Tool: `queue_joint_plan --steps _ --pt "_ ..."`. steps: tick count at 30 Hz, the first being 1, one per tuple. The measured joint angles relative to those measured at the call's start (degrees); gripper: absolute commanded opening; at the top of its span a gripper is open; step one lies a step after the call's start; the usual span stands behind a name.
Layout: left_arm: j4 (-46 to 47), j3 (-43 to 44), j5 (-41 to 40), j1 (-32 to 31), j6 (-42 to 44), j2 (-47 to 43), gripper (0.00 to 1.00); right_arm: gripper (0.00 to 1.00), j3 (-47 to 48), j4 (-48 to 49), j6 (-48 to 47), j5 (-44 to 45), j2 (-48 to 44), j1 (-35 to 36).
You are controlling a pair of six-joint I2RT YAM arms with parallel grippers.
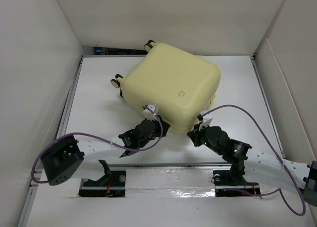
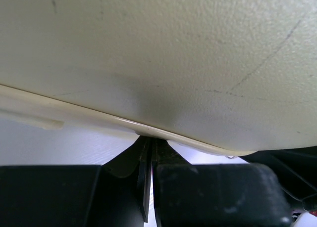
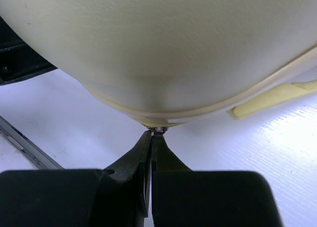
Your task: Pack the luggage
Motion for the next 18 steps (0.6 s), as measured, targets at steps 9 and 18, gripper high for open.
queue_joint_plan --steps 9,18 --pt "0.28 2.80 0.48 1.22 0.66 3.58 0.00 0.00 4.83 5.60 1.46 5.29 12.83 3.21" --pt "-2.10 5.20 -0.90 2.89 3.93 4.63 0.02 0.00 7.93 17.25 4.37 9.97 24.55 4.44"
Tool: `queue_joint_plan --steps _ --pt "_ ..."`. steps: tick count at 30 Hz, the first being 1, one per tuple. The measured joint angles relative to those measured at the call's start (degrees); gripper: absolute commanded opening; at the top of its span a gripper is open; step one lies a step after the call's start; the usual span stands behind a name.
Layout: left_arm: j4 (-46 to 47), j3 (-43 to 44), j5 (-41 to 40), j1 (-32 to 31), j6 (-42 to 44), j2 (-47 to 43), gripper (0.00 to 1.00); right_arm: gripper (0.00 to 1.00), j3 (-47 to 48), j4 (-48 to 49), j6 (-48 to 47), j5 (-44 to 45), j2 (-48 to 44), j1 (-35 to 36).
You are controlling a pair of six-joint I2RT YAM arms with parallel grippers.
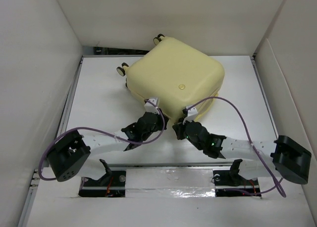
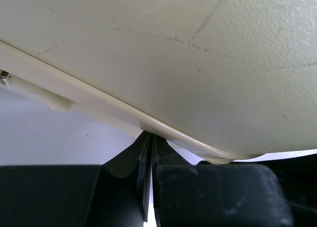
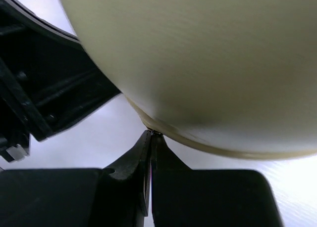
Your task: Pack the luggage
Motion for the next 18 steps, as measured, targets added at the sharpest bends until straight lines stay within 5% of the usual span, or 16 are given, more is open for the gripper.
queue_joint_plan --steps 4,9,12,18 --pt "-0.59 -0.13 3.04 2.67 0.22 -0.57 0.24 0.00 0.04 7.98 1.75 0.20 4.59 0.20" --pt "-4.42 -2.86 5.90 7.82 0.26 -4.68 0.74 0.00 -0.50 11.06 2.62 0.26 4.81 0.87" --pt "-6.64 -4.46 6.95 13.05 -0.70 -11.52 0.88 0.00 -2.49 12.50 3.26 -0.44 3.02 1.20" --pt "-6.43 0.39 6.62 32.39 -6.10 -22.14 0.92 0.00 -3.89 10.93 3.54 -3.87 -0.20 2.78"
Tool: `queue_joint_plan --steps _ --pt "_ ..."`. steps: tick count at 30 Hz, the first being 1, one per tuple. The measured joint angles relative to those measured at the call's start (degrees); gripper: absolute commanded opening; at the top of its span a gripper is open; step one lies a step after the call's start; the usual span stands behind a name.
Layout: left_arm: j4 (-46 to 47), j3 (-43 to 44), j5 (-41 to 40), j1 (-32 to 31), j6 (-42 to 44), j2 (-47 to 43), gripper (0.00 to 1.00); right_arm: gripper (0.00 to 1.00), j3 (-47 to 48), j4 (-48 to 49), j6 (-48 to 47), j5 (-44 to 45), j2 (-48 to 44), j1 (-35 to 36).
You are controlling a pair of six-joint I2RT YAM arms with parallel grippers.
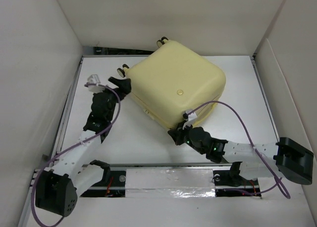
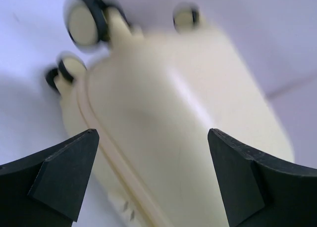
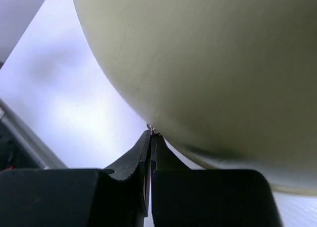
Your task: Pack the luggage
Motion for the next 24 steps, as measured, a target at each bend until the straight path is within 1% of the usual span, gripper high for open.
queue_joint_plan --steps 1,3,5,7,9,11,19,24 --pt "0.33 1.09 0.59 2.23 -1.86 0.15 0.93 0.00 -0.02 -0.22 0.02 -0.76 -0.24 0.39" --pt "0.94 4.59 1.18 8.79 -4.07 2.45 0.93 0.00 -0.13 -0.55 -0.22 -1.49 -0.70 1.05" --pt "-0.02 9.07 1.81 12.13 -5.55 6.88 0.94 0.00 -0.55 -0.79 -0.44 -1.79 -1.27 1.20" --pt "-2.71 15.82 2.58 13.60 -6.10 12.94 0.94 0.00 -0.68 -1.38 -0.48 -1.95 -1.88 1.20" --pt "-4.48 22.10 3.61 14.05 -6.12 18.62 0.94 0.00 -0.74 -1.73 -0.48 -2.12 -2.16 1.20" --pt "-5.31 25.81 4.83 14.23 -6.14 22.73 0.94 0.00 -0.79 -1.77 -0.48 -2.21 -2.25 1.20" --pt "-9.77 31.95 8.28 14.25 -6.23 35.32 0.90 0.00 -0.83 -1.77 -0.61 -2.36 -2.32 1.20" --pt "-9.94 33.38 11.08 14.25 -7.19 39.36 0.85 0.00 -1.27 -1.55 -0.59 -2.51 -2.56 1.20"
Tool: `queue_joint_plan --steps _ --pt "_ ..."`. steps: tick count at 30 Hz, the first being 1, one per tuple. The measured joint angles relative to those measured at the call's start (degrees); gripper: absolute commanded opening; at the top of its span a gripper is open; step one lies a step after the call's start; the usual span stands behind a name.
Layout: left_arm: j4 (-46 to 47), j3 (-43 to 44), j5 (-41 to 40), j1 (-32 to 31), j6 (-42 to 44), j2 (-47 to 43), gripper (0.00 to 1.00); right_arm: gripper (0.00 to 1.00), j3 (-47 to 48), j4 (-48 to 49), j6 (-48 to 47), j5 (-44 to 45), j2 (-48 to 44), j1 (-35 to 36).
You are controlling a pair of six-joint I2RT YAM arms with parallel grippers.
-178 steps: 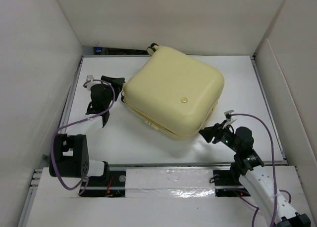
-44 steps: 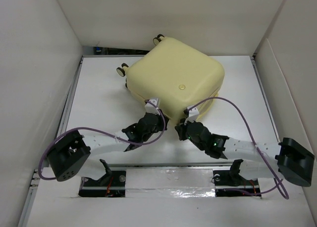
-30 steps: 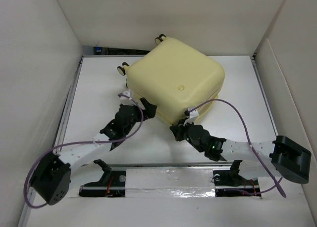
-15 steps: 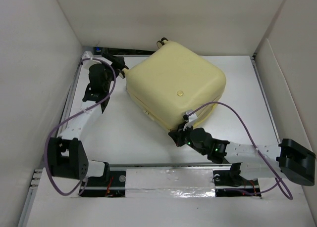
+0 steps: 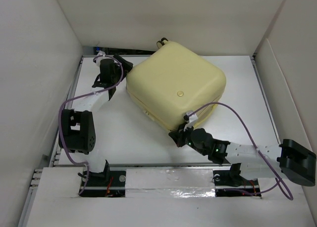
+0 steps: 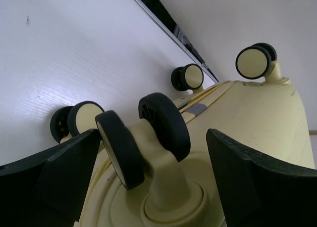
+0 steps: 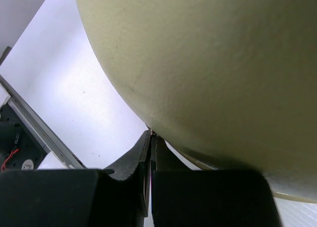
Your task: Pack the luggage
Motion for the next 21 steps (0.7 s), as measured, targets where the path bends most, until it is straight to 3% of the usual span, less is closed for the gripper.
queue_joint_plan --steps 4,11,14,15,21 --pt "0.39 2.01 1.20 0.11 -0.61 1.64 0.80 0.00 -0.55 0.07 0.02 -0.35 -0.76 0.02" --pt "1.92 3.08 2.78 0.52 -2.27 3.72 0.55 0.00 -1.29 0.35 1.03 -0.46 -1.42 0.02" --pt "3.41 3.08 3.28 0.81 -4.74 4.68 0.17 0.00 -1.36 0.31 1.44 -0.55 -1.81 0.02" --pt "4.02 3.08 3.52 0.79 -5.16 4.96 0.00 0.00 -1.38 0.26 1.49 -0.70 -1.97 0.04" --pt "12.63 -2.54 3.58 0.61 -6.67 3.80 0.00 0.00 -1.86 -1.46 1.66 -0.44 -3.82 0.20"
